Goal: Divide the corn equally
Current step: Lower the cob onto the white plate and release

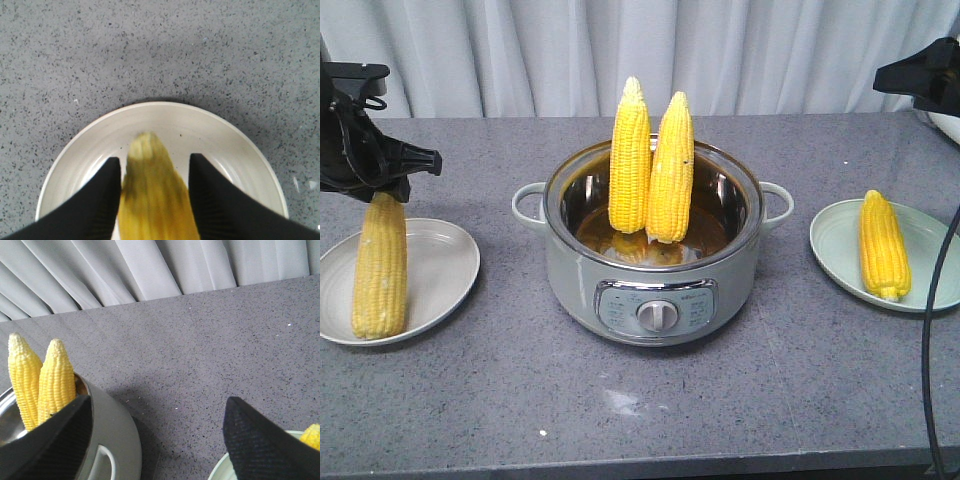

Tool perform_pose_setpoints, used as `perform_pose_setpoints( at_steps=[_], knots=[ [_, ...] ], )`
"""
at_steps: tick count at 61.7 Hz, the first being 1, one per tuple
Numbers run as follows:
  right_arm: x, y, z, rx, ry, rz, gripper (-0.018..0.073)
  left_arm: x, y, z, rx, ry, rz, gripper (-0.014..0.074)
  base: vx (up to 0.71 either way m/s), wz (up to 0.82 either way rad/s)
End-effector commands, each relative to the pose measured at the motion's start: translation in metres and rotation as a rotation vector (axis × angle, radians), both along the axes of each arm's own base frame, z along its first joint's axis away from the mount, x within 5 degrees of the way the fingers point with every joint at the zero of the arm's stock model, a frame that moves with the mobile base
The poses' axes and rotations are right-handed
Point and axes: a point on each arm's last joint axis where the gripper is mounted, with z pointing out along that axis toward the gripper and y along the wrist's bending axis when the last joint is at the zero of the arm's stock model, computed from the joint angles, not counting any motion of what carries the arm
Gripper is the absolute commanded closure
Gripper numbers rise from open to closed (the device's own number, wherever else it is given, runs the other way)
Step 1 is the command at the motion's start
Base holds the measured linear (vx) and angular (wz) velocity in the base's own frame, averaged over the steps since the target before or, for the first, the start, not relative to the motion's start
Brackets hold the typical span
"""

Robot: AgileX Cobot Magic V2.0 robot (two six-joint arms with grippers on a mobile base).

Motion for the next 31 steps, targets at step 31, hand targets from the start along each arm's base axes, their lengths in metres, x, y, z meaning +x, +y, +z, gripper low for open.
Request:
perform_pose_setpoints(
  at_steps=[31],
  knots=[
    [-0.007,0.040,0.049,0.128,-0.238,0.131,0.0031,-0.012,-0.003,0.043,-0.063,-0.145,0.003,0.0216,0.00,0.00]
  ],
)
